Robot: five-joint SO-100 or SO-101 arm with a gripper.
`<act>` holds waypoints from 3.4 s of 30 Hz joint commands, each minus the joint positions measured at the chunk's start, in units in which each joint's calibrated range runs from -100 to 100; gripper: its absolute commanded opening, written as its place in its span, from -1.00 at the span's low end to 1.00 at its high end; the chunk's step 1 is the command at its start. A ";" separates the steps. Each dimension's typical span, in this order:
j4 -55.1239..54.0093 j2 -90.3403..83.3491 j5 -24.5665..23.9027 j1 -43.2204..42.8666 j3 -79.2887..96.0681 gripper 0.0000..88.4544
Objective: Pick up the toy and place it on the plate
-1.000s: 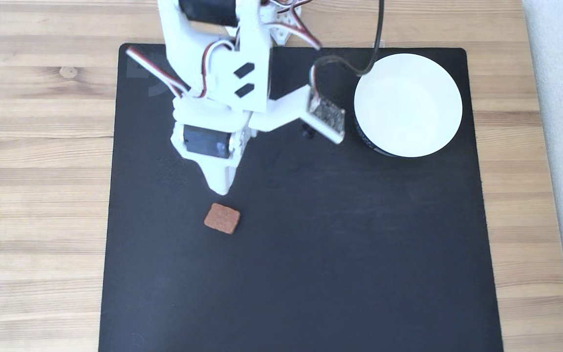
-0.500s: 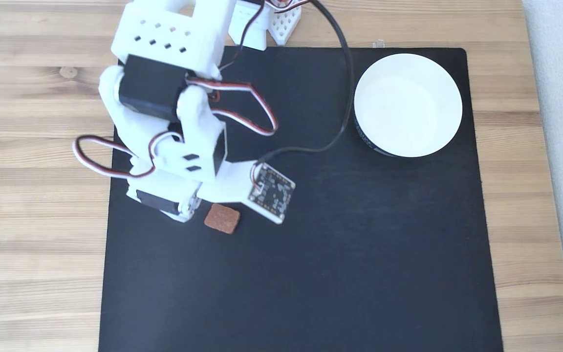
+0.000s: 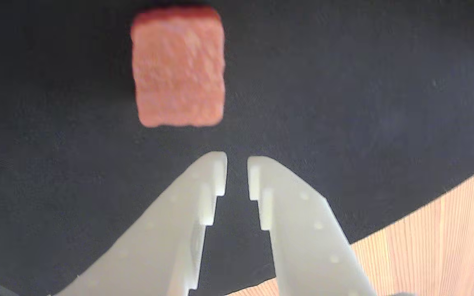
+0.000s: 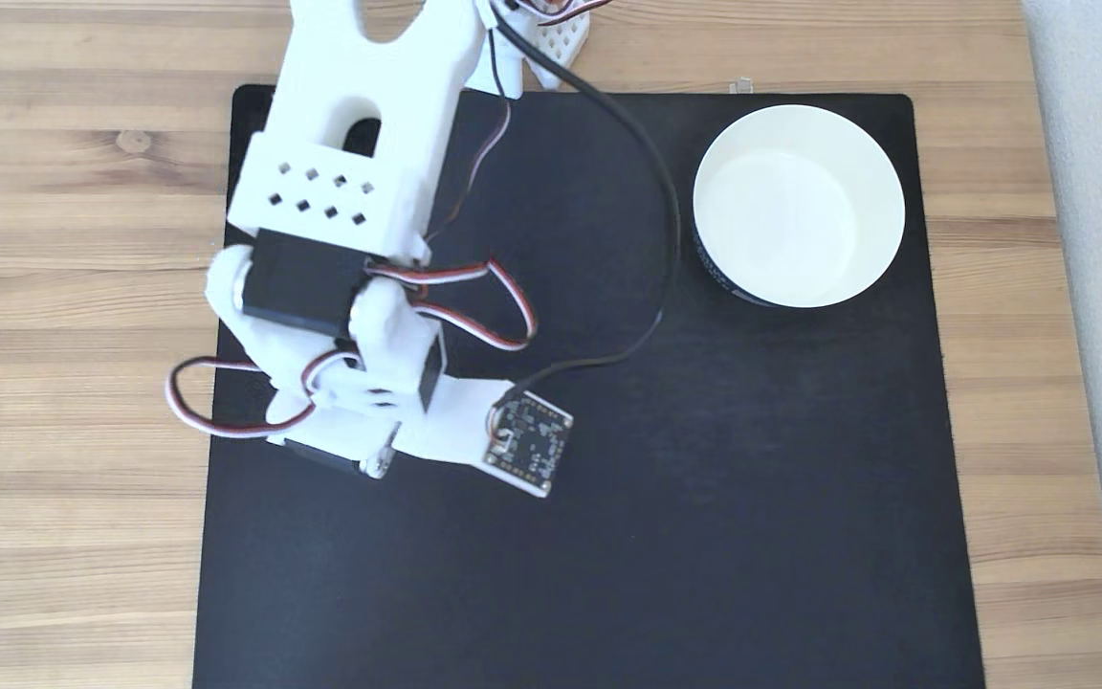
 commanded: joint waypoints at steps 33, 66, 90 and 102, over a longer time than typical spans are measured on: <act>12.19 2.65 -3.48 -3.61 -8.50 -0.18; 17.86 6.82 -3.58 -2.53 -9.41 -0.18; 10.83 21.33 -3.53 -3.28 -14.45 -0.29; 10.24 20.41 -3.58 -3.36 -14.54 -0.95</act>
